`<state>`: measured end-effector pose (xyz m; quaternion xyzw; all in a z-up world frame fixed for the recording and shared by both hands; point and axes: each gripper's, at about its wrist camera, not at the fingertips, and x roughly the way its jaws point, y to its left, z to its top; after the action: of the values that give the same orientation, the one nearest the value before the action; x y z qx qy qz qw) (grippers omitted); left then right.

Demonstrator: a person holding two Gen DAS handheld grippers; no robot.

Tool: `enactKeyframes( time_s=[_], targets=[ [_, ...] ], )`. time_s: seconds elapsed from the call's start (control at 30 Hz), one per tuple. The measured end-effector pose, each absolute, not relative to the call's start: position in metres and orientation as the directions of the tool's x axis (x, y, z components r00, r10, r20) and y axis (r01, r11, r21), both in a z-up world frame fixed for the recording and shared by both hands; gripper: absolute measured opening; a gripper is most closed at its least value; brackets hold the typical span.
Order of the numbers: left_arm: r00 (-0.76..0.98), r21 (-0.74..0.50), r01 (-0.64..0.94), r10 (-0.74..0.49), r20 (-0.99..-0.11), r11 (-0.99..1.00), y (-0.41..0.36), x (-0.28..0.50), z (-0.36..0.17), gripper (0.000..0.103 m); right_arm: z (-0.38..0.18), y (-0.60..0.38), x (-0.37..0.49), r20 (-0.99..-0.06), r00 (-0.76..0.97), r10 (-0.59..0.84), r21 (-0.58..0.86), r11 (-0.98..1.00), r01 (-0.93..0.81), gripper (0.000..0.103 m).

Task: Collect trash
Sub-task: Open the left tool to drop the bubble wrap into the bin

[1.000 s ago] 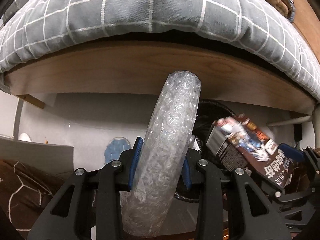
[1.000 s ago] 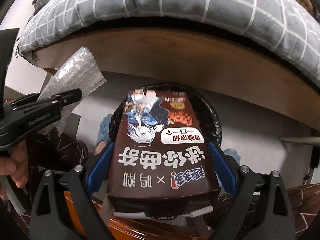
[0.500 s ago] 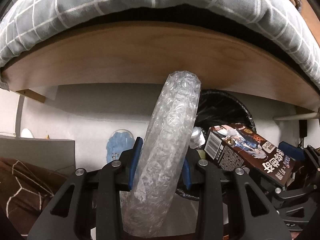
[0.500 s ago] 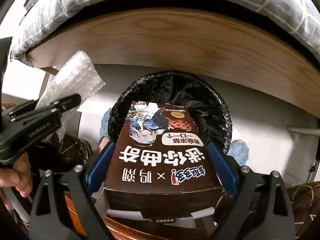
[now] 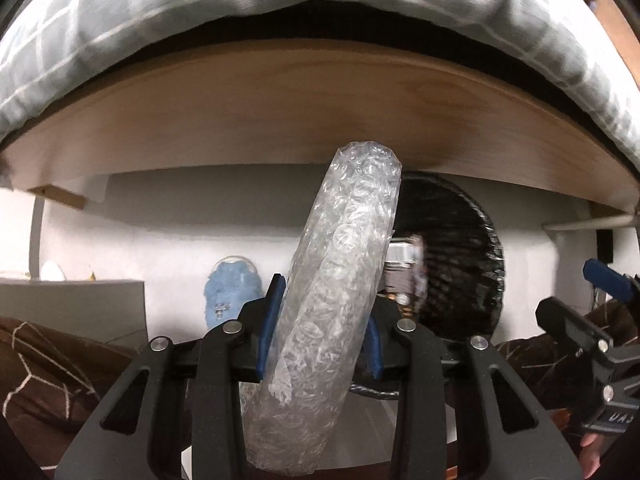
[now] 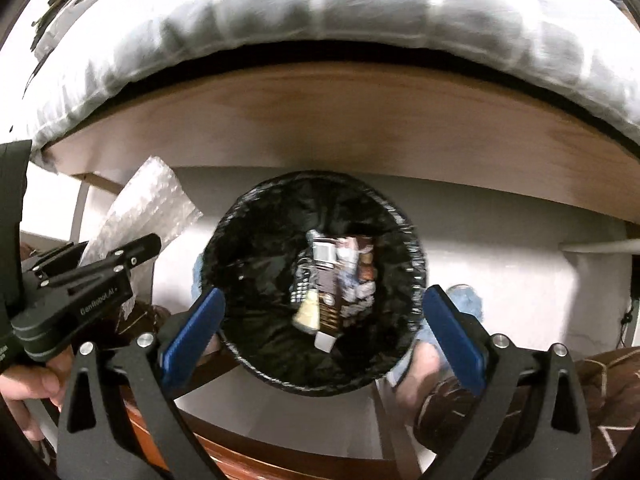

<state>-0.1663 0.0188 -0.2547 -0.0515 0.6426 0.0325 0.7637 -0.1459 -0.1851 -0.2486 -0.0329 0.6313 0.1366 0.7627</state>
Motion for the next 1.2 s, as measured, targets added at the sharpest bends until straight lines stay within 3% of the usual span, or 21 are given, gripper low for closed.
enactKeyframes(
  time_s=[0.43, 0.8, 0.9, 1.2],
  targets=[
    [0.173, -0.083, 0.013, -0.084, -0.981, 0.996, -0.06, -0.152, -0.252, 0.035, -0.219, -0.244, -0.134, -0.954, 0.293, 0.056, 0.013, 0.989, -0.145, 0.096],
    [0.14, -0.099, 0.053, -0.106, -0.984, 0.994, -0.08, -0.157, -0.268, 0.037, -0.224, -0.259, -0.124, -0.952, 0.3, 0.05, 0.021, 0.995, -0.1, 0.096],
    [0.15, -0.096, 0.059, -0.104, -0.983, 0.994, -0.079, -0.157, -0.267, 0.041, -0.225, -0.257, -0.123, -0.952, 0.304, 0.049, 0.016, 0.994, -0.109, 0.096],
    [0.225, -0.064, 0.038, -0.071, -0.972, 0.997, -0.067, -0.155, -0.255, 0.071, -0.225, -0.253, -0.122, -0.949, 0.312, 0.053, 0.017, 0.993, -0.118, 0.096]
  ],
)
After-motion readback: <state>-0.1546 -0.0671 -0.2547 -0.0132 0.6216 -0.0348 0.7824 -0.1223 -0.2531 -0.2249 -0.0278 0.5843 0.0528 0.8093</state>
